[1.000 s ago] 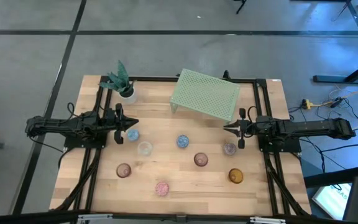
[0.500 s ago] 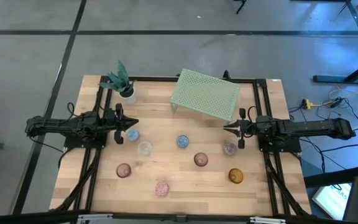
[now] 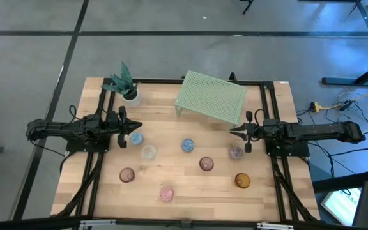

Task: Pick & Place candle stick holders

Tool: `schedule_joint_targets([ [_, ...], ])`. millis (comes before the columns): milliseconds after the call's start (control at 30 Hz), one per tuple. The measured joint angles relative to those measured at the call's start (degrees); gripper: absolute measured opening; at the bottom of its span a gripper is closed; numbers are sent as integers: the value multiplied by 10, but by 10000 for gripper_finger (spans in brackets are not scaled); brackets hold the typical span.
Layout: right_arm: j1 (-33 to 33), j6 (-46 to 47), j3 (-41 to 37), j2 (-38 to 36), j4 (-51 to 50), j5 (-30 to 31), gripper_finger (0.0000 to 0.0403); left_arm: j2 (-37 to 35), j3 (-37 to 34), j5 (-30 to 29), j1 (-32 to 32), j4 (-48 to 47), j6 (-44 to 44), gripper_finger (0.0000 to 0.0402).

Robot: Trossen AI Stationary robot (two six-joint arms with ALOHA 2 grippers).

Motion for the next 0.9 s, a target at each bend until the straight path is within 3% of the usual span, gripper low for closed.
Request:
schedule_joint_targets([
  [900,0,0,0,0,0,0,49,0,0,-30,0,0,94,2],
])
